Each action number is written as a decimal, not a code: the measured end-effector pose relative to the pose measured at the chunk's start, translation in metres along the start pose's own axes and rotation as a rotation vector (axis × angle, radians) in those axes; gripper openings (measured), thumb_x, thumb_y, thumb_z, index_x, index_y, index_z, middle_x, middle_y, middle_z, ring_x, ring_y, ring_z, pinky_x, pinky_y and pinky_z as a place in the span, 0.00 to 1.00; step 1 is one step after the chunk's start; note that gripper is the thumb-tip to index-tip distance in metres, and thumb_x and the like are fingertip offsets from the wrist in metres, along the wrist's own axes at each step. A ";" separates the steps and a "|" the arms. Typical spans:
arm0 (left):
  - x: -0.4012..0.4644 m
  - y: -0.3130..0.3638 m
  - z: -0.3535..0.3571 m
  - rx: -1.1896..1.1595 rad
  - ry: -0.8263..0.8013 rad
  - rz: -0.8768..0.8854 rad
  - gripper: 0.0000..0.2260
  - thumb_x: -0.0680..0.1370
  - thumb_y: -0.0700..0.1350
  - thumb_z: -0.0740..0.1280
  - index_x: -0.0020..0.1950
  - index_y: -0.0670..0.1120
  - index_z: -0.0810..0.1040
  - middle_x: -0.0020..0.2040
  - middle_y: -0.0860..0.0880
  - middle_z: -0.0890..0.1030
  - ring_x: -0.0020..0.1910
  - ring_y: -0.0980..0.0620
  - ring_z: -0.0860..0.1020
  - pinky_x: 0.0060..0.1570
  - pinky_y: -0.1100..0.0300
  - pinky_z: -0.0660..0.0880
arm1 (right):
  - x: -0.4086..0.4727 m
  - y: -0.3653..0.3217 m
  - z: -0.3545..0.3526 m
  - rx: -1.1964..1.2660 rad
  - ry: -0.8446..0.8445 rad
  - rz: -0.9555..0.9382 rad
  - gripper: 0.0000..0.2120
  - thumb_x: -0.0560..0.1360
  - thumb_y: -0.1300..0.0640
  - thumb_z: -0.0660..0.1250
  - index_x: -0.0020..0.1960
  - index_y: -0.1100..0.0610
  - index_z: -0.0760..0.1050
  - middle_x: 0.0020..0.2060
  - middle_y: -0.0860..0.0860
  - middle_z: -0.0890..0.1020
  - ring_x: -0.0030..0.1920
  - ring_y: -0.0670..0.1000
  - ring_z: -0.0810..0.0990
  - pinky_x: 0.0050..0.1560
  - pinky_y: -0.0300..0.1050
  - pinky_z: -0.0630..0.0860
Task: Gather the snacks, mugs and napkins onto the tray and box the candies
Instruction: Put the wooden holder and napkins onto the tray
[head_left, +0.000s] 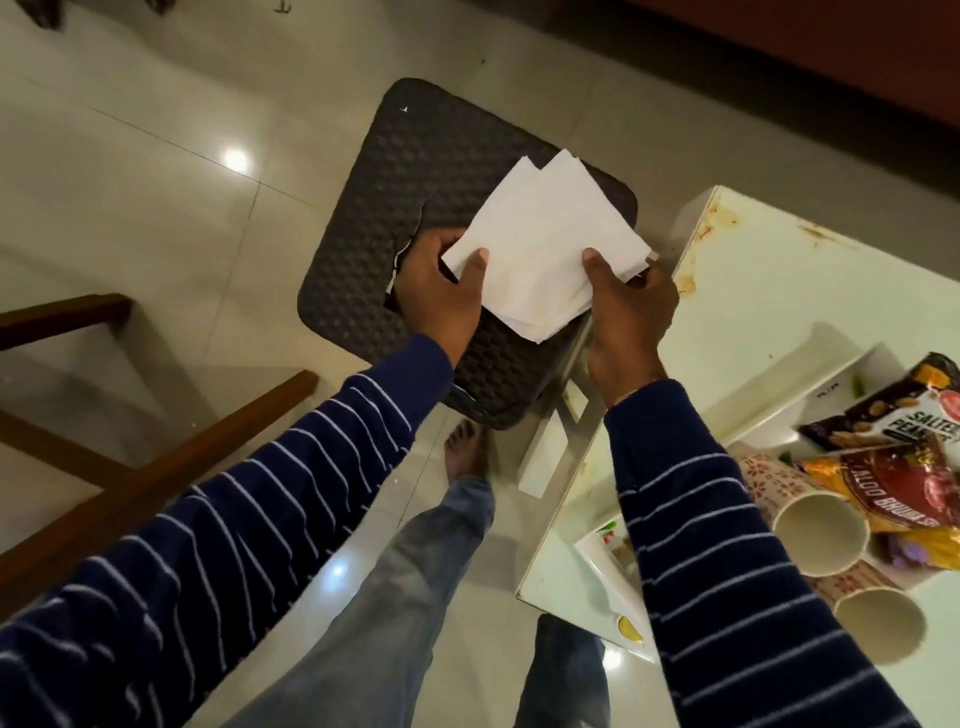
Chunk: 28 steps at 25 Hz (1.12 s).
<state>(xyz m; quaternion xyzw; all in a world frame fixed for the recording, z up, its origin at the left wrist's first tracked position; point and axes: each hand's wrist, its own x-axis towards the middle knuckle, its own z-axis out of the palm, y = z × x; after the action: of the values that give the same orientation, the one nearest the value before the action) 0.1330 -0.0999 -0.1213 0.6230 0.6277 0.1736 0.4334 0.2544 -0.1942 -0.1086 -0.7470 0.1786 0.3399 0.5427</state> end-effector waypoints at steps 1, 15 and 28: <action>0.004 -0.001 -0.003 -0.019 -0.020 0.028 0.11 0.76 0.47 0.74 0.56 0.46 0.81 0.51 0.51 0.82 0.50 0.52 0.82 0.50 0.53 0.83 | 0.000 0.000 0.001 -0.013 0.001 -0.014 0.24 0.72 0.54 0.77 0.65 0.57 0.75 0.57 0.50 0.83 0.54 0.48 0.83 0.52 0.42 0.83; 0.030 0.006 0.002 0.120 -0.267 0.152 0.27 0.71 0.52 0.78 0.66 0.49 0.74 0.60 0.53 0.73 0.55 0.57 0.74 0.46 0.74 0.72 | 0.001 -0.001 -0.011 -0.017 -0.160 -0.130 0.17 0.74 0.60 0.74 0.62 0.57 0.78 0.54 0.49 0.85 0.51 0.47 0.85 0.45 0.38 0.82; -0.065 0.009 -0.036 -0.725 -1.315 -0.703 0.30 0.71 0.65 0.70 0.69 0.53 0.77 0.68 0.45 0.79 0.65 0.42 0.78 0.58 0.45 0.78 | -0.051 0.014 -0.110 0.324 -0.467 0.301 0.15 0.75 0.66 0.64 0.60 0.58 0.81 0.52 0.54 0.86 0.55 0.57 0.84 0.58 0.55 0.80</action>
<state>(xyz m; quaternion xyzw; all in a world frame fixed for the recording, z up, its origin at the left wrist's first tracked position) 0.1019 -0.1472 -0.0728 0.1867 0.3096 -0.1801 0.9148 0.2439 -0.3071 -0.0627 -0.5179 0.2095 0.5458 0.6244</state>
